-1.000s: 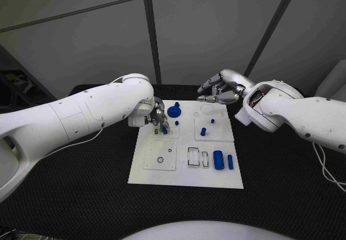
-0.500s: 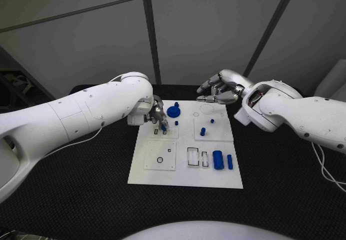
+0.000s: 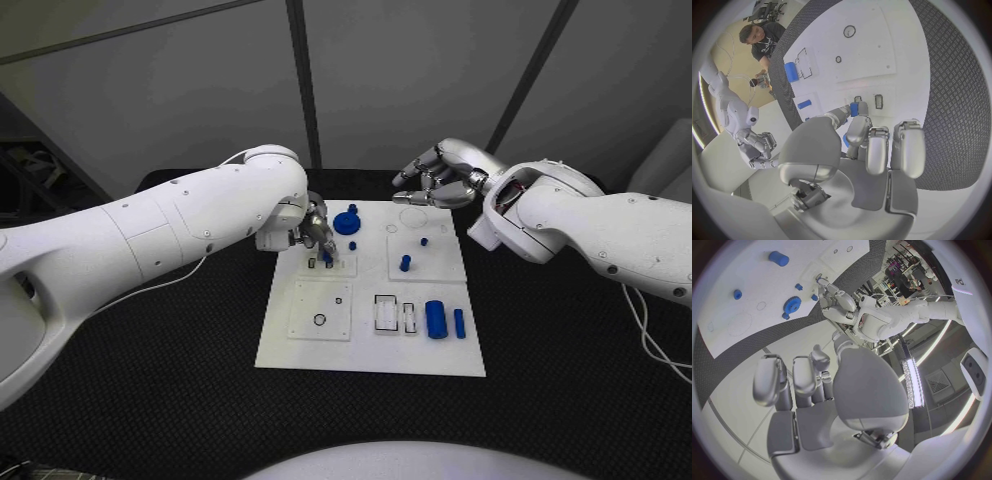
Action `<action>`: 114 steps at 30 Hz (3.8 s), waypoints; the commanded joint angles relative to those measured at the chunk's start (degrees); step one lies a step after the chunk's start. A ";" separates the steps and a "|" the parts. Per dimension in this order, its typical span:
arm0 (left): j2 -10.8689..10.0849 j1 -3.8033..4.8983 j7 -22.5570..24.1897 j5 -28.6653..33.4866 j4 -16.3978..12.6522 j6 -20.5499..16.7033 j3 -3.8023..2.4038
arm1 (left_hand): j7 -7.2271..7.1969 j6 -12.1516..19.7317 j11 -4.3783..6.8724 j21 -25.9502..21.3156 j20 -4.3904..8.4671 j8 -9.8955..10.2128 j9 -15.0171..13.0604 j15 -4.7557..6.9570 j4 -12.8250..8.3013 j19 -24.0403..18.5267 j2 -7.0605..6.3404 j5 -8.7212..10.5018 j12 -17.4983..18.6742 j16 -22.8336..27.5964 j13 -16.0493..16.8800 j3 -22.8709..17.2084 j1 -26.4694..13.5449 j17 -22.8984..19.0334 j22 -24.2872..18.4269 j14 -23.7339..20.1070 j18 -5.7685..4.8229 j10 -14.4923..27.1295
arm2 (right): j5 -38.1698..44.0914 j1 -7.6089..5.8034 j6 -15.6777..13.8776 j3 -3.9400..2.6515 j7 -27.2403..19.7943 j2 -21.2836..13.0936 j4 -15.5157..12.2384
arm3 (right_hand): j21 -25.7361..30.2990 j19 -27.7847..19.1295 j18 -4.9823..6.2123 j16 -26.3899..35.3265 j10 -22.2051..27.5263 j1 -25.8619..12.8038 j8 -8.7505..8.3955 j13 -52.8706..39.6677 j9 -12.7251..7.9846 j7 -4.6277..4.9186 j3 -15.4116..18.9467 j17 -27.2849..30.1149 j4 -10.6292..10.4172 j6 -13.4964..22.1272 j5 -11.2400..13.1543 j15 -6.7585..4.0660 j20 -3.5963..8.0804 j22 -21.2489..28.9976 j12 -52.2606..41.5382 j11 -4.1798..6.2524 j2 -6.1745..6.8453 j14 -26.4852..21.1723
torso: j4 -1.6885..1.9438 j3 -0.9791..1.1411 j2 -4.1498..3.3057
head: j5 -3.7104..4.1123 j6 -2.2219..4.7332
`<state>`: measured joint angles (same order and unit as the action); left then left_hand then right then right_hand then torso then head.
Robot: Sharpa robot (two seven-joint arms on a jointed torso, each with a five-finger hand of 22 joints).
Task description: Assemble the parts on the task board
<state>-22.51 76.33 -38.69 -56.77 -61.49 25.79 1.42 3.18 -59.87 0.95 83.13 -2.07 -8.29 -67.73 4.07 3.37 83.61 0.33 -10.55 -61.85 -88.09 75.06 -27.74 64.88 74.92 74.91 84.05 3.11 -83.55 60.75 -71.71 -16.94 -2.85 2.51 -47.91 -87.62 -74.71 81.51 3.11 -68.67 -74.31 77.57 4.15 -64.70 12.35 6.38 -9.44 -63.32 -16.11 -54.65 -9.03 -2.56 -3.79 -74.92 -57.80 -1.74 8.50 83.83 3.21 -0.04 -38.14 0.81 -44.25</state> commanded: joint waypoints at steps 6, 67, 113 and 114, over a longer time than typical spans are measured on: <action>0.33 -0.17 0.56 -0.41 0.26 1.93 -0.02 | -0.28 0.02 0.32 0.04 0.12 -0.22 -0.06 0.47 -7.36 -0.01 2.47 -0.24 -0.06 -0.01 4.90 -6.96 1.70 13.25 5.87 5.42 -0.45 -0.14 | 0.16 -0.12 0.34 -0.04 -0.48 0.16 0.03 | 0.35 0.34 0.80 0.21 -0.11 -0.54 -0.33 0.03 0.10 0.12 0.02 -0.09 -0.35 -0.47 -0.25 -0.03 0.05 -0.60 -0.34 0.03 -0.05 0.39 | 0.02 0.01 -0.02 | 0.02 -0.12; 1.47 -1.89 -0.35 0.55 2.62 0.35 0.11 | -0.61 -0.94 0.44 -0.24 0.34 0.92 1.85 0.68 -0.51 -0.04 -3.83 7.84 1.01 0.46 4.70 2.25 -7.27 12.81 5.76 5.28 -0.41 0.24 | 0.26 -0.12 0.28 -0.04 -0.18 -0.21 -0.38 | 0.43 0.33 0.81 0.31 -0.08 -0.60 -0.33 0.08 0.12 0.11 0.02 -0.04 -0.35 -0.50 -0.25 -0.03 0.05 -0.55 -0.31 0.04 -0.06 0.39 | 0.05 0.03 0.01 | -0.18 -0.57; -4.34 2.57 2.21 0.96 0.96 -5.18 -5.04 | 0.59 0.64 -0.60 -8.06 -0.15 4.71 7.28 -0.05 8.57 -5.61 -3.52 7.53 14.66 7.14 -0.05 23.12 1.25 6.90 -2.25 3.18 1.76 5.39 | 0.47 -0.10 -0.18 -0.02 -0.28 0.38 1.45 | 0.66 0.24 0.86 0.51 0.02 -0.70 -0.35 0.23 0.13 0.12 0.05 0.13 -0.36 -0.46 -0.25 -0.03 0.05 -0.35 -0.15 0.03 0.00 0.35 | 0.15 -0.09 0.17 | -0.56 1.51; -4.08 2.76 2.92 0.96 2.12 -6.00 -5.04 | 0.87 0.79 -0.81 -9.25 -0.48 4.70 8.20 -0.23 8.48 -6.40 -3.12 6.97 16.36 8.10 -0.80 23.40 2.02 6.12 -3.40 2.85 2.00 6.14 | 0.47 -0.10 -0.18 -0.02 -0.24 0.40 1.45 | 0.66 0.24 0.86 0.51 0.02 -0.70 -0.35 0.23 0.13 0.12 0.05 0.13 -0.36 -0.46 -0.25 -0.03 0.05 -0.35 -0.15 0.03 0.00 0.35 | 0.13 -0.11 0.11 | -0.73 1.76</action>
<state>-26.77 78.91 -38.03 -55.97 -60.25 22.09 -3.56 3.95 -59.30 0.26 74.42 -2.41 -3.79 -59.88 4.19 11.84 77.56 -2.82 -3.54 -46.37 -80.42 74.44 -4.55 66.43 74.92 71.96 84.15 3.22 -77.83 61.05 -71.71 -16.81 -2.84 2.57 -47.53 -86.14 -74.25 81.51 3.11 -68.43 -74.31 77.57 4.15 -64.53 12.40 6.55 -9.44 -63.24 -16.11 -54.83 -9.03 -2.56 -3.79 -74.90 -57.80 -1.74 8.50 83.83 3.37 -0.11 -37.86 0.27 -42.84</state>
